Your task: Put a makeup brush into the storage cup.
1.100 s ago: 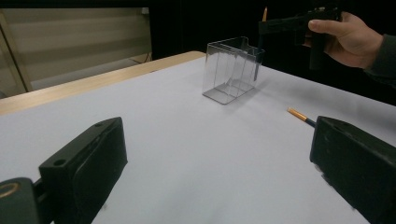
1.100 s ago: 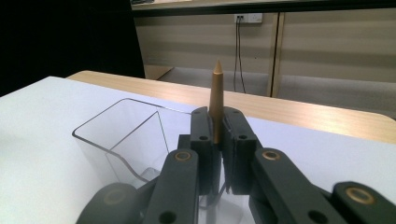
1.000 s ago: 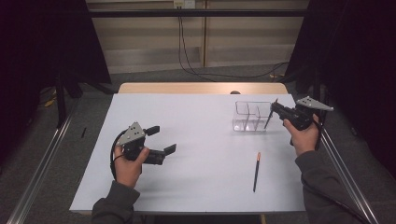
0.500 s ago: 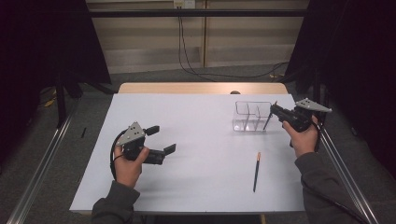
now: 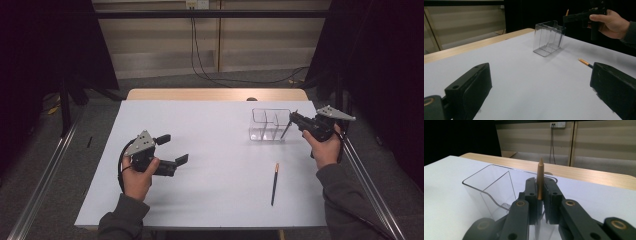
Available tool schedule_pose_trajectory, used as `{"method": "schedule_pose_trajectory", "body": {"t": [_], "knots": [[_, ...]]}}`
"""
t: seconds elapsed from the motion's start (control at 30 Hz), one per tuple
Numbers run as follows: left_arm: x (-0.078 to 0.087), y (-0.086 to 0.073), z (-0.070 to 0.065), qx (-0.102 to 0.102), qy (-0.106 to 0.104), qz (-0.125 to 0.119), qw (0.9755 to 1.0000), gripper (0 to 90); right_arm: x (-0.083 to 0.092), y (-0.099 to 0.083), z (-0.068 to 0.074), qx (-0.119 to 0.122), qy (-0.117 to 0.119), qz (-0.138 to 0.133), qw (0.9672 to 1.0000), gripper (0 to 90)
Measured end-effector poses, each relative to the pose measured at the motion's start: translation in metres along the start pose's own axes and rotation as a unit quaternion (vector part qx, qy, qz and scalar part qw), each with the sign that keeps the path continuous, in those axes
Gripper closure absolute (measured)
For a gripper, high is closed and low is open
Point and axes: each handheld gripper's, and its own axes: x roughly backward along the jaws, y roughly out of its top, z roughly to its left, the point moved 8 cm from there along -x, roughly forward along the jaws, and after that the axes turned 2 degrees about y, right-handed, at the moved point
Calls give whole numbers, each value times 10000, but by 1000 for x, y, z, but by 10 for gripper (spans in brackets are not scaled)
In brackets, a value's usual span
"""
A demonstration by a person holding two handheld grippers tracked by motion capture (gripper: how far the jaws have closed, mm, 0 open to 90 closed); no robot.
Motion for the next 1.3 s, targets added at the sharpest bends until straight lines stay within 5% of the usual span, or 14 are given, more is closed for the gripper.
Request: {"method": "schedule_pose_trajectory", "body": {"t": [0.5,0.73,0.8,1.3], "knots": [[0,0,0,2,20,6,10000,34,3,-3,-2,3,-37,43,10000,752],[-1,0,-1,1,-105,-7,9999,34,6,-2,-1,-45,-47,-7,10000,659],[-1,0,0,5,38,-10,10000,34,7,-2,-1,-53,-70,-23,10000,620],[-1,1,-1,-8,-28,-35,10000,34,13,-3,8,-1,-7,37,10000,397]]}}
